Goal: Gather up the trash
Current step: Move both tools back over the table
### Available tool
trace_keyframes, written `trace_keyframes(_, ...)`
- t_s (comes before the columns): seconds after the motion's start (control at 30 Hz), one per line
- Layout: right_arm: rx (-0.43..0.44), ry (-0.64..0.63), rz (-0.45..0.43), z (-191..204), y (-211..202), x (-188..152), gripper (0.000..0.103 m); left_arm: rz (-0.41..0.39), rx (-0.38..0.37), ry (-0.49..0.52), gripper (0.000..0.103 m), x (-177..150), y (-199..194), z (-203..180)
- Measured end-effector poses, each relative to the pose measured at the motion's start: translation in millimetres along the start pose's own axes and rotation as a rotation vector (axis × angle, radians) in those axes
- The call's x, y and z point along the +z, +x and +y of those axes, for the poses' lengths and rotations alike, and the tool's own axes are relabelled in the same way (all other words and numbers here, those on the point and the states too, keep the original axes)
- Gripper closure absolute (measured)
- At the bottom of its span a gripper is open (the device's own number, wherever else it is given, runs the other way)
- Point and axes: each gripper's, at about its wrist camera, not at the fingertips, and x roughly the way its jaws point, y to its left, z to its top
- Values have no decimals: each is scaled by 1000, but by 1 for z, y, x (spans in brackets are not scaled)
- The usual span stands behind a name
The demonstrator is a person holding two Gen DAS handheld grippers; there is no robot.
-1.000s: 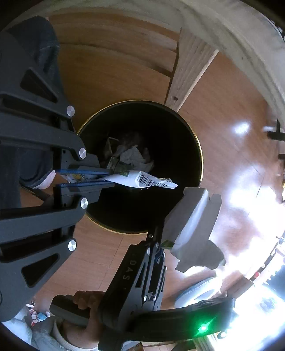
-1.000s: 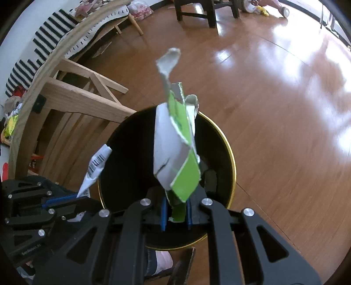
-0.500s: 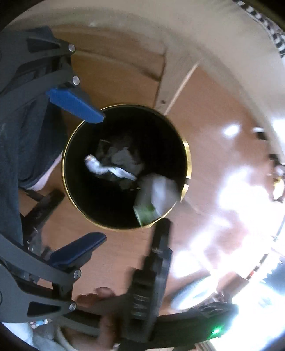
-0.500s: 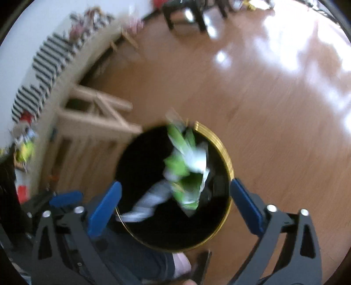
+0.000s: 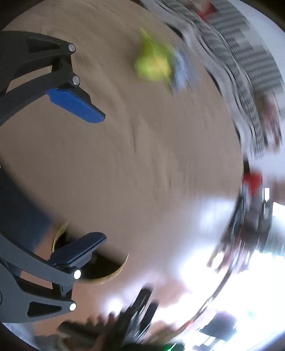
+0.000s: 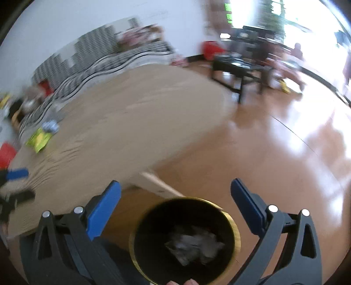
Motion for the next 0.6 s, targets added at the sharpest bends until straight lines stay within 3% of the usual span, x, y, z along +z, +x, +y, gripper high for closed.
trace_keyframes(0.13, 66, -152, 0, 80, 23, 30, 6, 3, 109, -223, 6, 7, 1, 90)
trace_keyframes(0.2, 84, -204, -4, 114, 32, 47, 6, -5, 128, -294, 6, 20, 0, 120)
trace_keyframes(0.37, 123, -274, -6, 172, 56, 80, 6, -4, 146, -350, 6, 58, 11, 158)
trace_keyframes(0.43, 130, -302, -3, 186, 62, 85, 6, 3, 129, -343, 6, 73, 24, 156)
trace_keyframes(0.6, 123, -333, 2, 203, 77, 103, 6, 32, 192, -310, 6, 97, 59, 167)
